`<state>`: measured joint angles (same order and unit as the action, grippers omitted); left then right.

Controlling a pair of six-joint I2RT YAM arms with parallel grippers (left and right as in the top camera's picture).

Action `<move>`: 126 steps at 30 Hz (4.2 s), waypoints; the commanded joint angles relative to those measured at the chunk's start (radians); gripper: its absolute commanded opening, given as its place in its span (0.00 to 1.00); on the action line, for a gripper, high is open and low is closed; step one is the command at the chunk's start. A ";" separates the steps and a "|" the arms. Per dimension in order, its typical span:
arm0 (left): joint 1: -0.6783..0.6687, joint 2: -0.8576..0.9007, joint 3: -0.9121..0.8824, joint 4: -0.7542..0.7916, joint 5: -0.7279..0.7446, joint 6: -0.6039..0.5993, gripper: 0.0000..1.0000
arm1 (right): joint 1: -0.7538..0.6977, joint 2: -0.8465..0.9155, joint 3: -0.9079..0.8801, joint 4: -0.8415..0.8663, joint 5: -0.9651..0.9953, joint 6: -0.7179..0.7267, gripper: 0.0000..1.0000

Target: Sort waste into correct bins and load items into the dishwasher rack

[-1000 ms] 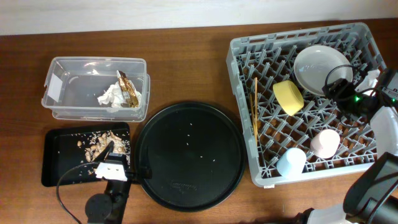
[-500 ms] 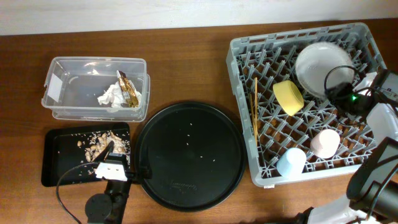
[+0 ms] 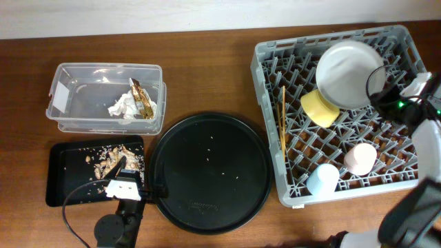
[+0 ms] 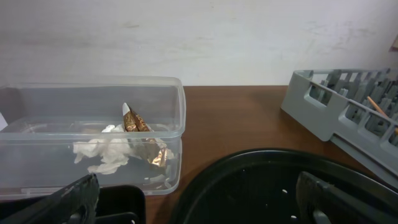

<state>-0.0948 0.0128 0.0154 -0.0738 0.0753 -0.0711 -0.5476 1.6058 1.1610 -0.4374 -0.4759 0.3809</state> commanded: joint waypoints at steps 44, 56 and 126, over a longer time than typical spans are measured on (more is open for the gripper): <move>0.005 -0.006 -0.007 0.002 0.007 0.013 0.99 | 1.243 -0.508 0.036 -0.314 1.648 -0.349 0.61; 0.005 -0.006 -0.007 0.002 0.007 0.013 0.99 | 1.766 -0.861 0.036 -0.356 1.167 -0.246 0.99; 0.005 -0.006 -0.007 0.002 0.007 0.013 0.99 | 0.488 -1.600 -1.155 0.390 0.061 -0.493 0.99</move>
<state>-0.0948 0.0109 0.0147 -0.0731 0.0753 -0.0711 -0.0528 0.0139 0.0143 -0.0448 -0.4026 -0.1097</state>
